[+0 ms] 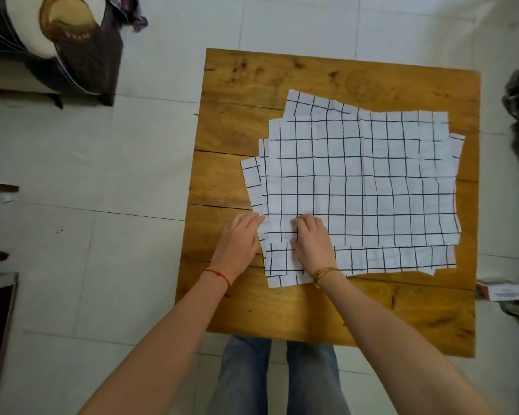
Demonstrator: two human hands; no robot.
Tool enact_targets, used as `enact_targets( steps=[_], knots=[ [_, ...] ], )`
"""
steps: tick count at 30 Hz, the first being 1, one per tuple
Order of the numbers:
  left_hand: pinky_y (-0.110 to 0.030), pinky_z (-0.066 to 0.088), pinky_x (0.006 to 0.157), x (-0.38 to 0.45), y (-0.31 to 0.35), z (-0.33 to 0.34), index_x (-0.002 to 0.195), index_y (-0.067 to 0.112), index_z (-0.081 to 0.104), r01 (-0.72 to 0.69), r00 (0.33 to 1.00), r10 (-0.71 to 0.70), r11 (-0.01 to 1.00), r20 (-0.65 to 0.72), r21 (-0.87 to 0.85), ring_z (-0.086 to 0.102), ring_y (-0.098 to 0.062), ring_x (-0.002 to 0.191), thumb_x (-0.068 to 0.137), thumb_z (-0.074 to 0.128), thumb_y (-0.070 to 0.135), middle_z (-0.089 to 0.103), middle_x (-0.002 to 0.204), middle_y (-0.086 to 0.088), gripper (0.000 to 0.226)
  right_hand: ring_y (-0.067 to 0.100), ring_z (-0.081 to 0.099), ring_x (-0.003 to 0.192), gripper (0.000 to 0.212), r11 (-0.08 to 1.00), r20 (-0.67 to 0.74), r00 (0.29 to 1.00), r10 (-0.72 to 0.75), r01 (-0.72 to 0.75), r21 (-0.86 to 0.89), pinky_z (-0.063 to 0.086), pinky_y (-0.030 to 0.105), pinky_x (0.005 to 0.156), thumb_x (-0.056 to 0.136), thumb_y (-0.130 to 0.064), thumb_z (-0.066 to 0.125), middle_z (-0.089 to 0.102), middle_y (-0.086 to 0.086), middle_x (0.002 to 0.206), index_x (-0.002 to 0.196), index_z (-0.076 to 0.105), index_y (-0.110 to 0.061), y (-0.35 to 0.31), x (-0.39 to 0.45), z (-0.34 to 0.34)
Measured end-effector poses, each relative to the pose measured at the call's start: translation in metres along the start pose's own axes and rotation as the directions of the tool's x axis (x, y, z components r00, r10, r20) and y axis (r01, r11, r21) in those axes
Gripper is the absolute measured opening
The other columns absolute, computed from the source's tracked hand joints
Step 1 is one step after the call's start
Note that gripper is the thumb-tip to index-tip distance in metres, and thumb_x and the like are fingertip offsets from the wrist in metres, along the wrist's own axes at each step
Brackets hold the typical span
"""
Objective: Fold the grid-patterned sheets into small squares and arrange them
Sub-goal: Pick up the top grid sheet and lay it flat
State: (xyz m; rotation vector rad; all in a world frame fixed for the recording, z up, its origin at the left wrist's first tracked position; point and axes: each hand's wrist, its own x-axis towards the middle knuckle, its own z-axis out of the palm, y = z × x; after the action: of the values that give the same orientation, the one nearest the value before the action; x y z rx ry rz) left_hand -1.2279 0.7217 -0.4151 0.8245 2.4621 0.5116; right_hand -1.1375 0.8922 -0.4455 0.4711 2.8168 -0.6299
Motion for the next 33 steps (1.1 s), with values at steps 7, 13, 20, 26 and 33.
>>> enact_targets(
  steps=[7,13,20,26,33],
  knots=[
    [-0.032,0.031,0.114,0.005,0.008,-0.001,0.142,0.021,0.042,-0.042,0.999,0.043,0.999,0.007,-0.025,0.034,-0.014,0.135,0.092,0.052,0.011,0.046,0.141,0.004,0.052,0.022,0.052,0.087,0.006,0.995,-0.087,0.996,-0.025,0.033,0.094,0.048,0.033,0.075,0.086,-0.007,0.059,0.060,0.004,0.092,0.091,0.061,-0.010,0.007,0.006,-0.017],
    [-0.029,0.032,0.107,0.013,0.039,-0.034,0.134,0.022,0.052,-0.118,0.990,0.115,0.993,-0.079,-0.027,0.036,-0.014,0.131,0.086,0.063,0.010,0.048,0.137,0.003,0.050,0.014,0.049,0.086,0.007,0.965,-0.115,0.993,-0.013,0.043,0.260,0.043,0.026,0.074,0.093,-0.016,0.053,0.059,-0.002,0.090,0.095,0.059,-0.013,-0.002,-0.014,-0.063],
    [-0.029,0.034,0.099,0.010,0.091,-0.091,0.093,0.024,0.067,-0.241,0.965,0.234,0.969,-0.115,-0.051,0.045,-0.010,0.109,0.089,0.062,0.025,0.059,0.106,0.010,0.007,0.010,0.051,0.088,0.016,0.926,-0.160,0.985,0.056,0.009,0.379,0.047,0.029,0.077,0.090,-0.031,0.059,0.057,-0.010,0.093,0.101,0.059,-0.019,-0.008,-0.053,-0.130],
    [-0.024,0.026,0.100,-0.010,0.148,-0.129,0.097,0.025,0.065,-0.342,0.935,0.336,0.939,-0.114,-0.035,0.048,-0.008,0.103,0.090,0.061,0.029,0.061,0.099,0.013,0.009,0.009,0.049,0.097,0.058,0.961,-0.240,0.970,0.035,0.032,0.273,0.041,0.022,0.085,0.077,-0.051,0.069,0.056,-0.004,0.108,0.117,0.051,-0.015,-0.020,-0.080,-0.186],
    [-0.027,0.034,0.094,-0.030,0.196,-0.160,0.086,0.026,0.060,-0.403,0.898,0.405,0.914,-0.175,0.046,0.049,-0.007,0.083,0.094,0.055,0.041,0.058,0.081,0.015,0.018,0.016,0.050,0.080,0.020,0.990,-0.441,0.897,-0.030,0.088,0.110,0.048,0.036,0.069,0.083,-0.013,0.062,0.057,-0.001,0.088,0.102,0.055,-0.014,-0.032,-0.104,-0.242]
  ],
)
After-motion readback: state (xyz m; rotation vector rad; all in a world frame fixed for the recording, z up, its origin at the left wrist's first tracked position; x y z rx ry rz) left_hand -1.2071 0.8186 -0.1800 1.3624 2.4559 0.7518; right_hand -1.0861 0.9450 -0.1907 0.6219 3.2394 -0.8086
